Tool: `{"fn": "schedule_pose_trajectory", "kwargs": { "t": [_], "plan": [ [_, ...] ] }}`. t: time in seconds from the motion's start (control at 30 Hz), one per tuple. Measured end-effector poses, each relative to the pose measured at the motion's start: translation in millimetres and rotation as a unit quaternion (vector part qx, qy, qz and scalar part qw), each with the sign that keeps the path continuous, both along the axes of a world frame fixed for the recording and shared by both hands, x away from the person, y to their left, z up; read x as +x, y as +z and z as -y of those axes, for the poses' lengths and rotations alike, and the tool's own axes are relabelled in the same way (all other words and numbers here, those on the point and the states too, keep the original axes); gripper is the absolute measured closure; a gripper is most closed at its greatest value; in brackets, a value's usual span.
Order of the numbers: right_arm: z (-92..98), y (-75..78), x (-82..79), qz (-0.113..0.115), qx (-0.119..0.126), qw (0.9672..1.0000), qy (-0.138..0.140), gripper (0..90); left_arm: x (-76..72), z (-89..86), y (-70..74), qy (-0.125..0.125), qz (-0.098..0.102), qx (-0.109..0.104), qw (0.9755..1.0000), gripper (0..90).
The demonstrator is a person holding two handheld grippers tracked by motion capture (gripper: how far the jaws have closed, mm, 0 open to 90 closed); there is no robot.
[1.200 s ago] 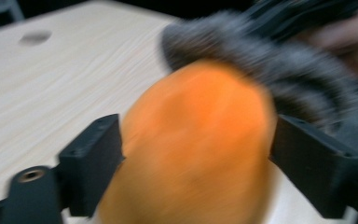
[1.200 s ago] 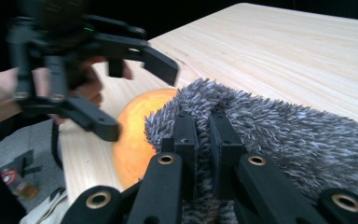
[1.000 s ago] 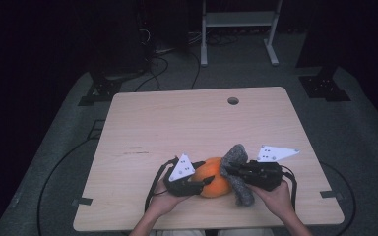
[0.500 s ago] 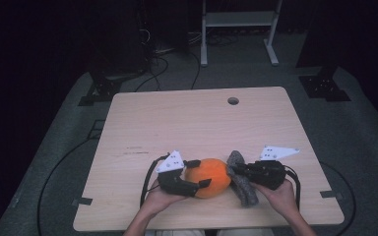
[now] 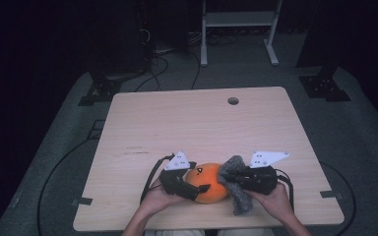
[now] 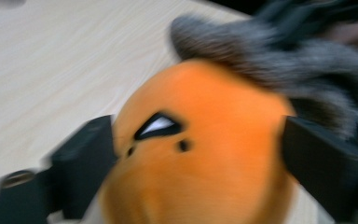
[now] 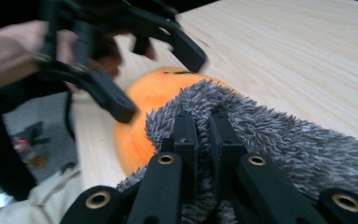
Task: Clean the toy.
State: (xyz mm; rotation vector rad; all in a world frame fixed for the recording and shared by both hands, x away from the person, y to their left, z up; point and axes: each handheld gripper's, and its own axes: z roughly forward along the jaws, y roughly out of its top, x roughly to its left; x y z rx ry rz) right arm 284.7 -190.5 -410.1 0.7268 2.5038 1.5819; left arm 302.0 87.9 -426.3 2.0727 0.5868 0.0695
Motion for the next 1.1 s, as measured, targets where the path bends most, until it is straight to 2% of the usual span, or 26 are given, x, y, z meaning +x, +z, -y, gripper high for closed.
{"fn": "schedule_pose_trajectory", "kwargs": {
  "t": [0.03, 0.07, 0.1, 0.17, 0.2, 0.23, 0.27, 0.3, 0.33, 0.37, 0.43, 0.47, 0.53, 0.57, 0.6, 0.67, 0.7, 0.77, 0.83, 0.9, 1.0, 1.07, 1.1],
  "plan": [
    [-1.2, 0.8, -1.0, -0.001, 0.005, 1.0, 0.007, 82.4, 0.3, 1.5, -2.7, -0.003, -0.009, 0.003, 1.0, 8.8],
    [-3.5, 2.1, -2.2, 0.001, 0.007, 0.9999, 0.013, 82.3, -1.7, 2.6, -3.1, -0.003, 0.0, 0.002, 1.0, 13.0],
    [-5.9, 3.2, -2.9, 0.006, 0.007, 0.9998, 0.017, 82.3, -3.1, 2.8, -1.9, -0.003, 0.01, 0.001, 0.9999, 21.0],
    [-9.1, 5.1, -2.7, 0.014, 0.01, 0.9997, 0.018, 82.4, -9.1, 3.2, 4.2, 0.006, 0.056, -0.002, 0.9984, 33.5],
    [-9.0, 6.7, -2.5, 0.018, 0.01, 0.9997, 0.012, 82.4, -12.3, 3.9, 7.4, 0.021, 0.086, -0.005, 0.9961, 36.6],
    [-7.1, 7.9, -0.9, 0.023, 0.017, 0.9996, 0.003, 82.4, -14.0, 4.5, 8.9, 0.032, 0.104, -0.006, 0.994, 38.1],
    [-5.3, 8.2, 0.7, 0.026, 0.019, 0.9995, -0.005, 82.4, -15.4, 5.3, 10.0, 0.043, 0.128, -0.007, 0.9908, 38.5],
    [-2.7, 8.0, 2.8, 0.027, 0.02, 0.9993, -0.017, 82.4, -15.3, 5.6, 10.3, 0.05, 0.139, -0.006, 0.989, 38.5],
    [-0.7, 7.4, 4.6, 0.026, 0.021, 0.9991, -0.026, 82.4, -13.9, 5.3, 9.7, 0.055, 0.138, -0.005, 0.9888, 38.4],
    [1.9, 5.9, 7.4, 0.021, 0.018, 0.9991, -0.033, 82.4, -11.5, 3.9, 7.5, 0.052, 0.128, -0.003, 0.9904, 38.2],
    [5.5, -2.4, 12.1, 0.021, -0.015, 0.9977, -0.063, 82.4, -10.0, 1.1, 1.8, 0.047, 0.117, 0.001, 0.992, 37.2],
    [7.1, -8.4, 14.2, 0.014, -0.03, 0.9971, -0.069, 82.4, -9.5, -0.4, 0.5, 0.048, 0.111, -0.007, 0.9927, 37.1],
    [11.3, -15.5, 15.8, -0.007, -0.013, 0.9977, -0.066, 82.4, -8.4, -0.4, 0.4, 0.045, 0.103, -0.007, 0.9936, 36.0],
    [10.8, -14.5, 14.1, -0.007, -0.012, 0.9978, -0.065, 82.5, -8.8, 0.6, -0.2, 0.045, 0.103, -0.008, 0.9936, 35.6],
    [8.5, -11.8, 11.6, 0.0, -0.012, 0.9982, -0.059, 82.5, -9.6, 2.7, -1.6, 0.04, 0.103, -0.01, 0.9938, 35.5],
    [-1.6, -5.1, 4.2, 0.012, 0.003, 0.9996, -0.025, 82.5, -12.2, 8.3, -3.1, 0.034, 0.108, -0.007, 0.9936, 35.9],
    [-9.1, -2.7, 0.7, 0.023, 0.001, 0.9996, -0.014, 82.4, -13.3, 9.8, -2.9, 0.032, 0.112, -0.002, 0.9932, 36.0],
    [-15.2, -2.6, 0.1, 0.029, -0.009, 0.9995, -0.011, 82.4, -14.5, 8.9, -2.3, 0.03, 0.114, 0.006, 0.993, 36.0],
    [-12.1, -6.4, 4.1, 0.02, -0.003, 0.9997, -0.012, 82.4, -13.9, 5.2, -3.7, 0.03, 0.11, 0.005, 0.9935, 36.0],
    [-4.9, -11.1, 7.8, 0.02, -0.013, 0.9992, -0.032, 82.4, -12.7, 1.8, -5.1, 0.028, 0.107, 0.003, 0.9939, 36.0],
    [9.2, -17.7, 14.4, 0.0, -0.021, 0.9981, -0.058, 82.4, -13.1, 1.1, -5.9, 0.021, 0.112, 0.003, 0.9935, 35.9],
    [13.9, -18.1, 15.9, -0.007, -0.021, 0.9977, -0.064, 82.4, -13.3, 2.2, -5.2, 0.015, 0.113, 0.004, 0.9935, 35.6],
    [13.2, -17.8, 15.4, -0.005, -0.026, 0.9977, -0.062, 82.4, -12.9, 1.5, -4.0, 0.016, 0.109, 0.001, 0.9939, 32.5]
  ]
}}
